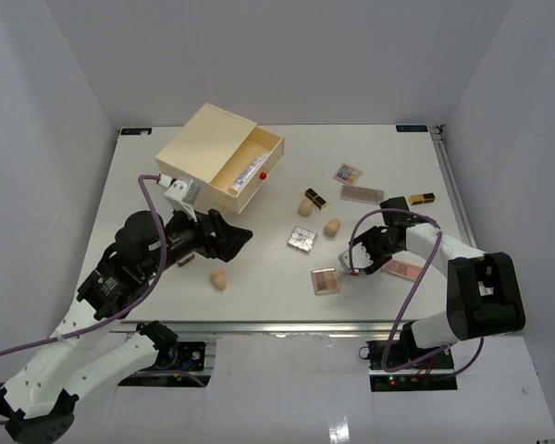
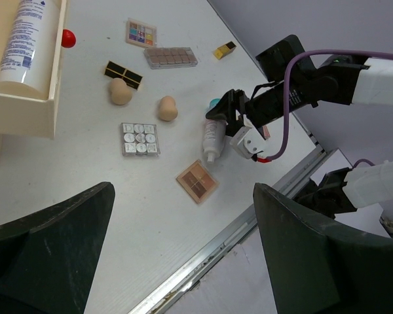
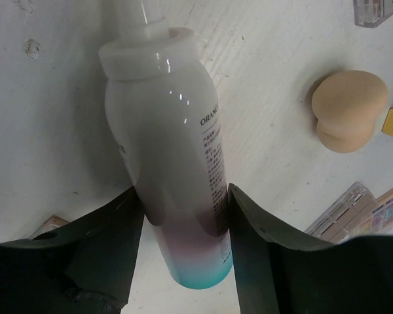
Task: Organize the makeup
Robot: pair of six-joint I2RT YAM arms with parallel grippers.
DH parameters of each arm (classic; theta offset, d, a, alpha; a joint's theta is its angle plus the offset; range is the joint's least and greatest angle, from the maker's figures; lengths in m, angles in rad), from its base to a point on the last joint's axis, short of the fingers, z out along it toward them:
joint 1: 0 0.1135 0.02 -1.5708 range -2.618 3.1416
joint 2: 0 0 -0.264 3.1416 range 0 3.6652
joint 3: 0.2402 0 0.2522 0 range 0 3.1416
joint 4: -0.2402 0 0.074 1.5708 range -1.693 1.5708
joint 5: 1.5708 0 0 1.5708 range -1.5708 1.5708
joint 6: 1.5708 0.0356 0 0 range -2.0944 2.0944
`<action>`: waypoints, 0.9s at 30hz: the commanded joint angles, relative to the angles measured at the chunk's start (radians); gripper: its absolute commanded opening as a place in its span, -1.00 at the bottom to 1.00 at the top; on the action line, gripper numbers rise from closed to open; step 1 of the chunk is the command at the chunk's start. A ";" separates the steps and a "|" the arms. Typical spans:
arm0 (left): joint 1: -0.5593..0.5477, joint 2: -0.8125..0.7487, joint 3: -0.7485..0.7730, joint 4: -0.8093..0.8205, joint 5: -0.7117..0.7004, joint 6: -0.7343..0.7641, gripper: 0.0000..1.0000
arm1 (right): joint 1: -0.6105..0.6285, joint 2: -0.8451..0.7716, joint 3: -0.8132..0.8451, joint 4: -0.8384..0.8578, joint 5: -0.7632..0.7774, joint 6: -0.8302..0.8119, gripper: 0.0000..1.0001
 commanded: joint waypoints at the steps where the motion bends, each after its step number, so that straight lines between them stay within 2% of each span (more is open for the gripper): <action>1: -0.002 -0.039 -0.024 -0.005 -0.038 -0.020 0.96 | 0.007 0.027 0.014 -0.034 -0.003 -0.223 -0.29; 5: -0.001 -0.045 -0.026 -0.005 -0.043 -0.025 0.96 | 0.007 -0.010 0.042 -0.054 -0.072 -0.156 -0.61; 11: -0.002 -0.066 -0.002 -0.016 -0.076 -0.020 0.96 | 0.013 -0.115 0.231 -0.153 -0.264 0.067 -0.70; 12: -0.002 -0.070 0.000 -0.018 -0.081 -0.018 0.96 | 0.026 -0.135 0.268 -0.143 -0.295 0.143 -0.70; 15: -0.002 -0.079 0.006 -0.017 -0.125 -0.014 0.96 | 0.129 -0.184 0.357 -0.040 -0.341 0.502 -0.75; 18: -0.002 -0.078 0.008 -0.004 -0.120 -0.025 0.96 | 0.313 -0.181 0.396 0.171 -0.251 0.736 -0.77; 21: -0.002 -0.075 0.023 -0.004 -0.109 -0.034 0.96 | 0.429 -0.099 0.487 0.272 -0.092 0.844 -0.77; 24: -0.002 -0.092 0.026 -0.008 -0.122 -0.039 0.96 | 0.482 0.016 0.663 0.288 0.006 0.833 -0.76; 27: -0.002 -0.113 0.020 -0.011 -0.140 -0.051 0.96 | 0.536 0.140 0.839 0.269 0.121 0.745 -0.77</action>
